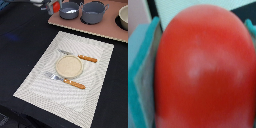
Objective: Place the pan onto the stove and place the fish and sausage into the pan.
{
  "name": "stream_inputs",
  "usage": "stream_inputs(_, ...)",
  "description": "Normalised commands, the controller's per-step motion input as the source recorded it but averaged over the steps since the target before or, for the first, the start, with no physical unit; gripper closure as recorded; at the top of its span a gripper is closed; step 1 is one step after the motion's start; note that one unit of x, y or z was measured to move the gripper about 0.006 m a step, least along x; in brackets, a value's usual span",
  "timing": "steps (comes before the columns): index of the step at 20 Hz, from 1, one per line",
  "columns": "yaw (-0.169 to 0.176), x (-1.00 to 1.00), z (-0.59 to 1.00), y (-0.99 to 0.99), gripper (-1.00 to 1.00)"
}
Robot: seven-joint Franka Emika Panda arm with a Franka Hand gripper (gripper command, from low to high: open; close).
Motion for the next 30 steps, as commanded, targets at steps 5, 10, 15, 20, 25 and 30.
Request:
stream_inputs(5,0.001,0.44,0.03,0.91,1.00)
stream_inputs(10,0.007,0.31,-0.23,0.97,1.00)
stream_inputs(15,0.006,0.25,-0.24,0.86,1.00)
stream_inputs(20,0.004,0.14,-0.36,0.67,1.00)
stream_inputs(25,0.000,0.00,-0.27,0.42,1.00)
stream_inputs(30,0.003,-0.01,-0.27,0.37,1.00)
